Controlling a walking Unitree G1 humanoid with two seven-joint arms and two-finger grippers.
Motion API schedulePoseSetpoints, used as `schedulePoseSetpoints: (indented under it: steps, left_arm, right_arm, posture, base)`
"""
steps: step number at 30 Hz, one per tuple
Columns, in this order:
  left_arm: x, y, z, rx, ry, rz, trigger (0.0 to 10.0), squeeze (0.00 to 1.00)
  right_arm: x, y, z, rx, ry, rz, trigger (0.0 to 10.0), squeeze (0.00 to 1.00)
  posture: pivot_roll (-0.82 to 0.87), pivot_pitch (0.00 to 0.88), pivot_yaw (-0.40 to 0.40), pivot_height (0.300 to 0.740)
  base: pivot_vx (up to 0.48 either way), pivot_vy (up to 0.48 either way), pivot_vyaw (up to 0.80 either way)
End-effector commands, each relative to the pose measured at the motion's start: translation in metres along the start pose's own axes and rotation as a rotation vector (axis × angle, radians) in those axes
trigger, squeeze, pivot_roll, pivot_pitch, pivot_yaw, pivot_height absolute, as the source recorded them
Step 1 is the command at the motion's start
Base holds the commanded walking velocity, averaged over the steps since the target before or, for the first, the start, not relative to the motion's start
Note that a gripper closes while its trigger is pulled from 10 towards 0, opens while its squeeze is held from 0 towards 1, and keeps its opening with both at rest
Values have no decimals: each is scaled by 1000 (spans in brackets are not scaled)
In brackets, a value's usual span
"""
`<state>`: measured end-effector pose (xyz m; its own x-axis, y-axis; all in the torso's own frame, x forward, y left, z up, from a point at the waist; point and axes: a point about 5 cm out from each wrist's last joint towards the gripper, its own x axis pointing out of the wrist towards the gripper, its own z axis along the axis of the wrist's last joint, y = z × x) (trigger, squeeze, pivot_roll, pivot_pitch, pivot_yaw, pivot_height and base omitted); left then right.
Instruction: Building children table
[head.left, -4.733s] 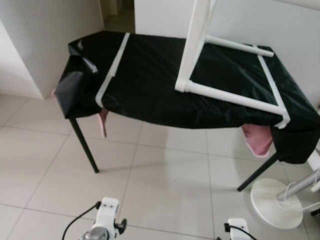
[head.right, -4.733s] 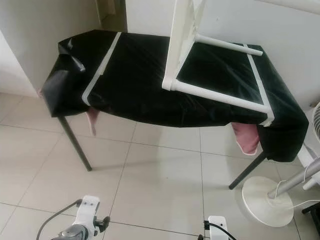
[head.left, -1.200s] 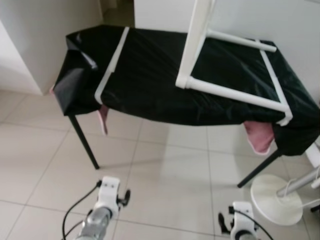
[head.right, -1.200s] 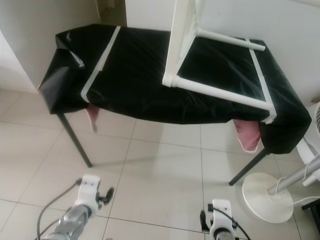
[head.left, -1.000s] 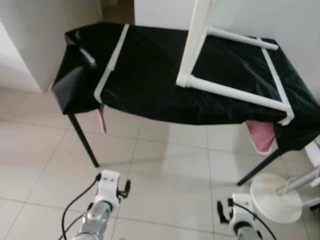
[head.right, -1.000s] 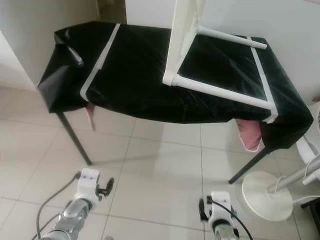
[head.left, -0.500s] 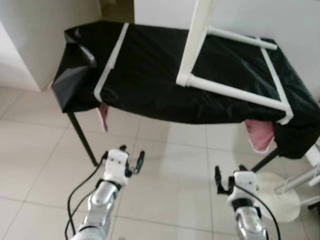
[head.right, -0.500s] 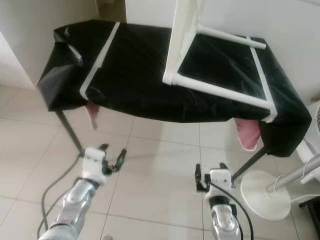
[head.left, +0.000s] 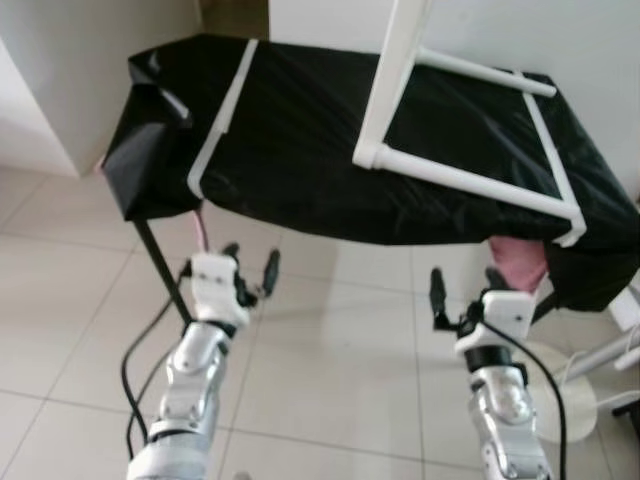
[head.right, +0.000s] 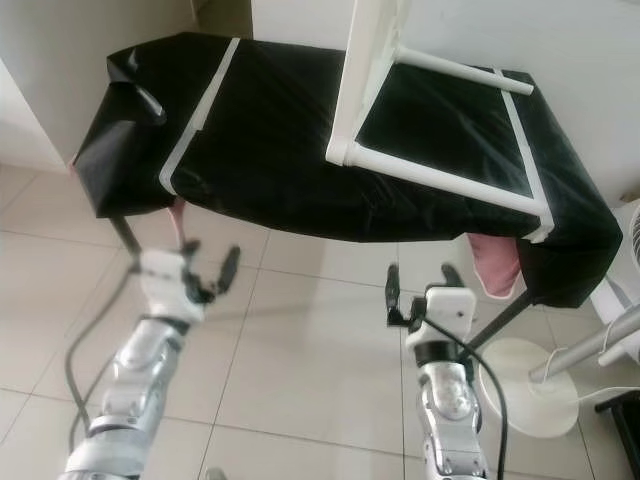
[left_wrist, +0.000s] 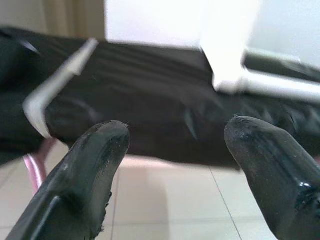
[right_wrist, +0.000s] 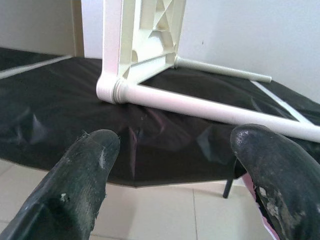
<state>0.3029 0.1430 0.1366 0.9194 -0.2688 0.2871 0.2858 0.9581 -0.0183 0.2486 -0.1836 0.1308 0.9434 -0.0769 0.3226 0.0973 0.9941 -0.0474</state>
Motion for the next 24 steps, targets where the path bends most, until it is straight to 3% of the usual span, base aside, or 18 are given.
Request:
schedulePoseSetpoints:
  steps: [1,14,24]
  left_arm:
    - [-6,1,-4,-26,39,69,10000,0]
    - [-9,3,4,-20,75,88,10000,0]
    - [2,12,12,20,85,61,10000,0]
  right_arm:
    - [-7,-3,-5,7,53,-5,10000,0]
    - [0,-6,9,14,44,-5,10000,0]
    - [9,0,17,9,22,8,10000,0]
  posture:
    - [-16,37,-38,740]
    - [-45,63,-38,740]
    - [-51,88,-30,740]
  base:
    - [0,0,0]
    - [0,0,0]
    - [0,0,0]
